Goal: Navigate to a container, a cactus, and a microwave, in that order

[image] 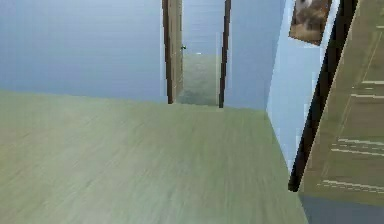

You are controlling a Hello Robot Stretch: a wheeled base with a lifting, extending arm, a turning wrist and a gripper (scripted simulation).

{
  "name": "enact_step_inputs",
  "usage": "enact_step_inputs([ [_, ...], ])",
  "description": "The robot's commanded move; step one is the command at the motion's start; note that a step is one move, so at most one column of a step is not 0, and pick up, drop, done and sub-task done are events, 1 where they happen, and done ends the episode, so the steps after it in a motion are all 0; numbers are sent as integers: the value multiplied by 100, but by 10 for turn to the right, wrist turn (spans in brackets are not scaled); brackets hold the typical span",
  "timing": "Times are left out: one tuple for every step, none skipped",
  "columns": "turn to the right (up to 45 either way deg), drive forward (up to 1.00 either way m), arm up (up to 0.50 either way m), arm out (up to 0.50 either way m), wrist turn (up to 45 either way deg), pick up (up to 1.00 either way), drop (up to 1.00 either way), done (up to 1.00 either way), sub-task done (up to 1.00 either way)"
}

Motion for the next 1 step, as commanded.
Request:
enact_step_inputs([
  [0, 100, 0, 0, 0, 0, 0, 0, 0],
])
